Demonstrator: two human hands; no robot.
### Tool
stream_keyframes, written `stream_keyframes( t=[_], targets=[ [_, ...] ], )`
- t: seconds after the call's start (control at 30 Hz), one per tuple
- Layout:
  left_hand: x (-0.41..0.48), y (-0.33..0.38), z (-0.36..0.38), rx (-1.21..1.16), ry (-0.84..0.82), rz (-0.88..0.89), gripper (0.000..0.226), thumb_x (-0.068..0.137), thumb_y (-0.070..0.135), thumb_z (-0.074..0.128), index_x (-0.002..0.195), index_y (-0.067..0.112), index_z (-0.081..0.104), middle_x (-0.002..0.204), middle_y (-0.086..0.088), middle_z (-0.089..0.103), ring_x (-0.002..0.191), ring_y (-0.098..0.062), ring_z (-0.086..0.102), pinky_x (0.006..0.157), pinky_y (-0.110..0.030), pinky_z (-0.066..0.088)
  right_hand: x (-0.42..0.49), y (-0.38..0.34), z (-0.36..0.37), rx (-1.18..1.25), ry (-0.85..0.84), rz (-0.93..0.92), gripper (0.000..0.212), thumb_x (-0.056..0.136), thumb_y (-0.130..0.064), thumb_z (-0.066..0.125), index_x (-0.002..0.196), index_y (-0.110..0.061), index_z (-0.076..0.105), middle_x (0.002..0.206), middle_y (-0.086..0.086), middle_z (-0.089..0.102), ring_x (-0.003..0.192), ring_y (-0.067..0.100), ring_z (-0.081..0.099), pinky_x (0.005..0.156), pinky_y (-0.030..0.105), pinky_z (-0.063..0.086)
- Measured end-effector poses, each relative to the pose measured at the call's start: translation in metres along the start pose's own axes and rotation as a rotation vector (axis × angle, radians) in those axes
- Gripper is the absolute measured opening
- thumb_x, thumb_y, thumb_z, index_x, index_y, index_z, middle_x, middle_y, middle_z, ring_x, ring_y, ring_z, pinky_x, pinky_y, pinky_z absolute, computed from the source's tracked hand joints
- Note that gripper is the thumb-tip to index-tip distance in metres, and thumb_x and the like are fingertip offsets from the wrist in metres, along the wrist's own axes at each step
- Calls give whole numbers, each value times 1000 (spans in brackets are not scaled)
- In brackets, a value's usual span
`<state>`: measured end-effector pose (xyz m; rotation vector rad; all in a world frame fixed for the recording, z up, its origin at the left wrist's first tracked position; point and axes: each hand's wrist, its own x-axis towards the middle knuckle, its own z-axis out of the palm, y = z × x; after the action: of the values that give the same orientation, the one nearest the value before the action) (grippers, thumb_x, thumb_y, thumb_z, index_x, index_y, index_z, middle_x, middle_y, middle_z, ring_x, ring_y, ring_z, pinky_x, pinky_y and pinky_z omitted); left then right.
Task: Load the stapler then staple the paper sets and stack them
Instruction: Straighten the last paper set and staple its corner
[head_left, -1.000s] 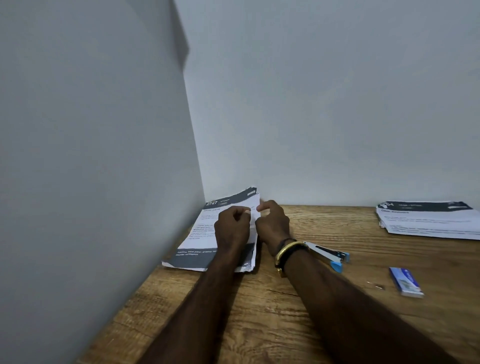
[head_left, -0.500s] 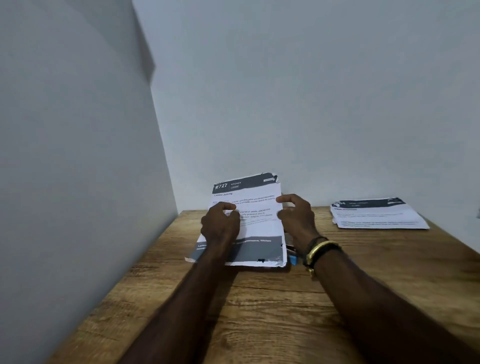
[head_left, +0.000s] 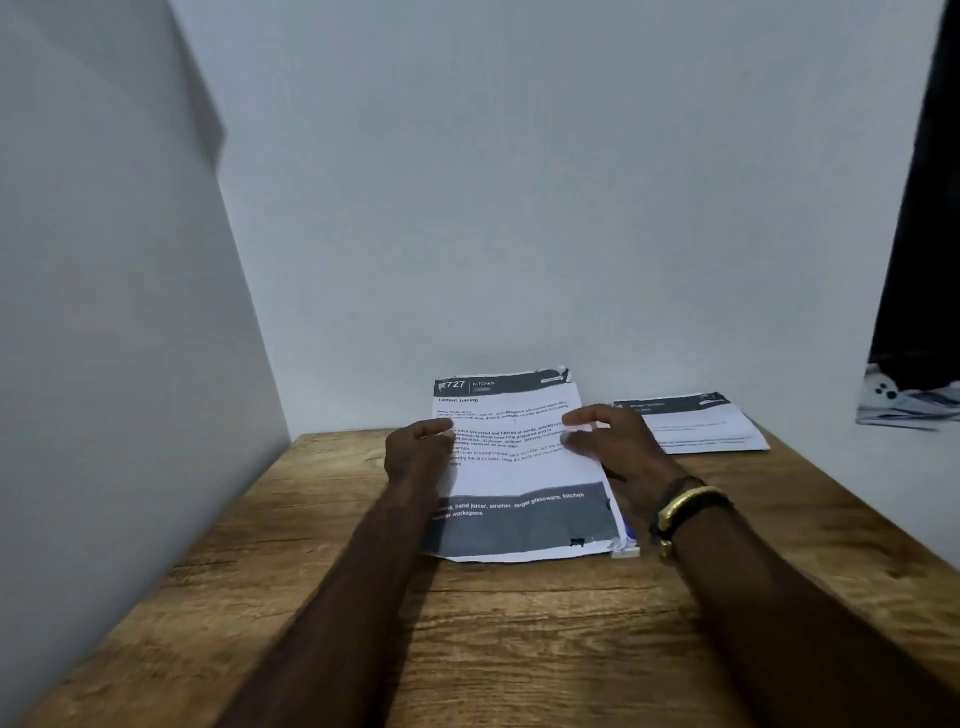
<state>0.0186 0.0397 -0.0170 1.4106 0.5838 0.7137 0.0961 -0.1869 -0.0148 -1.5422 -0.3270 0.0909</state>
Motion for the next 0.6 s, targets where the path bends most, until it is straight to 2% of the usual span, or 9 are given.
stream_keyframes(
  t=[0.07, 0.17, 0.23, 0.27, 0.37, 0.47, 0.6],
  targets=[
    [4, -7, 2, -43, -31, -15, 19, 82, -7, 73, 100, -2, 76, 102, -23, 74, 93, -30, 69, 102, -45, 55, 3, 1, -5, -34, -28, 16, 26, 79, 8, 81, 104, -1, 77, 110, 18, 76, 99, 33, 75, 94, 44, 61],
    [4, -11, 0, -44, -53, -12, 17, 85, -7, 72, 101, -8, 74, 82, -13, 71, 75, -22, 63, 78, -28, 55, 6, 3, -9, -173, 6, -47, 25, 78, 2, 85, 102, -5, 80, 108, 10, 77, 108, 28, 72, 102, 43, 57],
    [-1, -7, -4, -47, -82, 3, 2, 86, -4, 73, 85, -2, 74, 72, -10, 67, 71, -20, 60, 73, -28, 50, 6, 3, -9, -222, 33, -75, 22, 78, -1, 85, 99, -6, 81, 104, 8, 78, 105, 26, 73, 97, 40, 58],
    [-5, -4, -6, -55, -123, 5, 7, 85, -1, 75, 79, 1, 73, 68, -8, 68, 68, -19, 61, 69, -26, 51, 5, 4, -9, -256, 52, -88, 20, 78, -3, 86, 97, -7, 82, 102, 7, 79, 103, 26, 73, 91, 35, 59],
    [-16, 5, -14, 6, -310, 41, 15, 77, 2, 83, 90, 2, 75, 67, 2, 76, 60, -11, 70, 52, -18, 54, 2, 3, -10, -382, 122, -146, 14, 79, -13, 86, 93, -11, 82, 98, 3, 79, 96, 21, 72, 77, 25, 51],
    [-17, 10, -21, 196, -313, 152, 18, 73, 4, 86, 89, 3, 77, 74, 0, 75, 70, -13, 67, 56, -15, 52, -4, -2, -8, -420, 178, -209, 8, 79, -17, 85, 85, -12, 81, 88, 3, 79, 91, 22, 73, 74, 27, 50],
    [-15, 16, -23, 408, -137, 396, 18, 72, 33, 89, 77, 18, 81, 81, 4, 78, 80, -11, 68, 72, -27, 49, -10, -16, -4, -407, 250, -320, 10, 77, -22, 87, 79, -14, 81, 85, 3, 79, 88, 22, 74, 79, 37, 59]
  ],
)
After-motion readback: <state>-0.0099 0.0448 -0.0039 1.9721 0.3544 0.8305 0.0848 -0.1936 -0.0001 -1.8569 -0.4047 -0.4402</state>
